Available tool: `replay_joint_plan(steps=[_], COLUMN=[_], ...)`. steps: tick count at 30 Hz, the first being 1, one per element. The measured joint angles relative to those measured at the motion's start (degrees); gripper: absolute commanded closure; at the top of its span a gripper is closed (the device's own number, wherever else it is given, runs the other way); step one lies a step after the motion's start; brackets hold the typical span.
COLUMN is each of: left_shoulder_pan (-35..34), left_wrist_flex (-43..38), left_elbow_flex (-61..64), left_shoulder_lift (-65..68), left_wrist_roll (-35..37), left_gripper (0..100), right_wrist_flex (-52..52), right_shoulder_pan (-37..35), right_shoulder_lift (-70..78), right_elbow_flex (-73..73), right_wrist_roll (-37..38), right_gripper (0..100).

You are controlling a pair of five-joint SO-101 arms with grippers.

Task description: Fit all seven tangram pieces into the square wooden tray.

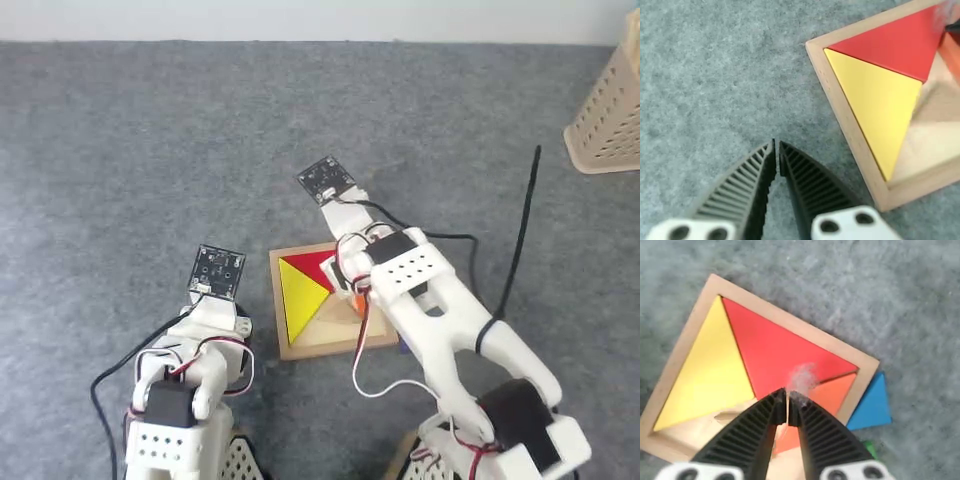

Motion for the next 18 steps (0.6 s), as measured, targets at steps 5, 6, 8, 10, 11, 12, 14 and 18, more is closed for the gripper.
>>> replay_joint_plan(steps=[5, 6, 8, 10, 11, 12, 14, 18], left_shoulder_pan=[0.0, 0.0, 0.0, 0.0, 0.0, 0.0, 0.0, 0.0], left_wrist_flex=[0.0, 0.0, 0.0, 0.0, 0.0, 0.0, 0.0, 0.0], left_elbow_flex=[0.0, 0.0, 0.0, 0.0, 0.0, 0.0, 0.0, 0.0], left_shoulder_lift=[0.0, 0.0, 0.0, 0.0, 0.0, 0.0, 0.0, 0.0], left_wrist_roll=[0.0, 0.0, 0.0, 0.0, 0.0, 0.0, 0.0, 0.0], left_gripper=[99, 99, 99, 99, 99, 99, 99, 99], right_wrist_flex=[0.0, 0.0, 1.49, 5.01, 6.86, 8.35, 9.58, 10.2], right_shoulder_pan=[0.26, 0.26, 0.26, 0.09, -0.62, -1.76, -4.22, -7.3], right_shoulder_lift=[0.0, 0.0, 0.0, -0.7, -1.58, -2.55, -4.04, -4.48], right_elbow_flex=[0.0, 0.0, 0.0, 0.0, 0.0, 0.35, 2.46, 5.1], right_wrist_roll=[0.18, 0.18, 0.18, 1.67, 3.6, 5.98, 10.99, 13.63], right_gripper=[99.2, 99.2, 99.2, 99.2, 99.1, 99.1, 95.2, 83.9])
